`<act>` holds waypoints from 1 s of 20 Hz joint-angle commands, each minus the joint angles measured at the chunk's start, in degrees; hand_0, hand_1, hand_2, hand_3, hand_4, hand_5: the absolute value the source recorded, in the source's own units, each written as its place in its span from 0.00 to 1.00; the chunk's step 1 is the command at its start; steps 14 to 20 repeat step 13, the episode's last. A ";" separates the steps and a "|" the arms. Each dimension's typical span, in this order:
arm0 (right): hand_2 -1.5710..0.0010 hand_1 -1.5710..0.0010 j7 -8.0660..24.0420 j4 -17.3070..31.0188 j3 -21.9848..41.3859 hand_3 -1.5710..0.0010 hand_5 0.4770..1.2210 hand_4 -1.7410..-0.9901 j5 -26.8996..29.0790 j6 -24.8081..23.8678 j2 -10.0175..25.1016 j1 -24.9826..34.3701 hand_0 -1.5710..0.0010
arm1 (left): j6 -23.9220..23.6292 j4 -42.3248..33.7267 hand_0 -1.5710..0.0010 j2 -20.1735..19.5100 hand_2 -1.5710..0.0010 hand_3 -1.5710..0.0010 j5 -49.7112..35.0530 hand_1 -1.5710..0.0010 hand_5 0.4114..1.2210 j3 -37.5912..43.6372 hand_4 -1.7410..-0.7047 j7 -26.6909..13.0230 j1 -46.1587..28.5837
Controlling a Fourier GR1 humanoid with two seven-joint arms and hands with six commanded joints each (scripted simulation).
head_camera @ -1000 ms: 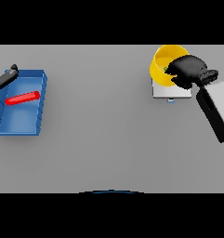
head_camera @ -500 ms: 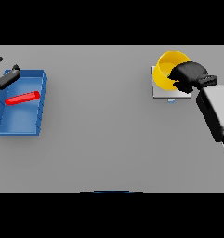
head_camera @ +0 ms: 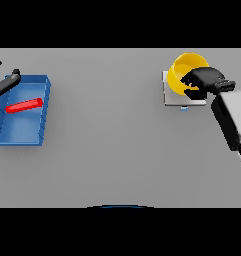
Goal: Pick up the red beaker and tilt it to pour out 1 green nut into yellow bowl. Pick up the yellow bowl and place it on the metallic measuring scale.
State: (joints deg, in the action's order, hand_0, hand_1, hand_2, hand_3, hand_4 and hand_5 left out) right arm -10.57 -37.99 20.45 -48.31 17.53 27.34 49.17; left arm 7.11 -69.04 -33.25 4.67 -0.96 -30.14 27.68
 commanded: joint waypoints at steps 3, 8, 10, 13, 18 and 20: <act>0.70 0.65 0.44 -0.19 -0.92 0.75 0.56 0.33 1.37 1.71 -0.08 -0.31 0.61 | -0.19 -0.30 1.00 0.04 1.00 1.00 -0.42 1.00 0.44 0.40 0.87 0.49 -0.07; 0.90 0.88 0.88 0.48 -0.01 0.92 0.46 0.41 0.38 2.16 -0.15 0.17 0.87 | -0.46 0.17 1.00 0.55 1.00 1.00 -0.05 1.00 0.42 0.01 0.87 0.53 0.04; 0.94 0.92 0.49 0.51 0.37 0.95 0.44 0.44 0.13 2.93 0.39 0.06 0.92 | -0.18 -0.67 1.00 0.14 1.00 1.00 -0.36 1.00 0.42 0.17 0.87 0.19 -0.03; 0.97 0.96 1.24 0.52 0.44 0.97 0.41 0.47 0.18 3.25 -0.17 -0.03 0.96 | -0.36 -0.49 1.00 0.16 1.00 1.00 -0.09 1.00 0.43 0.08 0.88 0.10 -0.16; 0.97 0.96 1.24 0.52 0.44 0.97 0.41 0.47 0.18 3.25 -0.17 -0.03 0.96 | -0.36 -0.49 1.00 0.16 1.00 1.00 -0.09 1.00 0.43 0.08 0.88 0.10 -0.16; 0.97 0.96 1.24 0.52 0.44 0.97 0.41 0.47 0.18 3.25 -0.17 -0.03 0.96 | -0.36 -0.49 1.00 0.16 1.00 1.00 -0.09 1.00 0.43 0.08 0.88 0.10 -0.16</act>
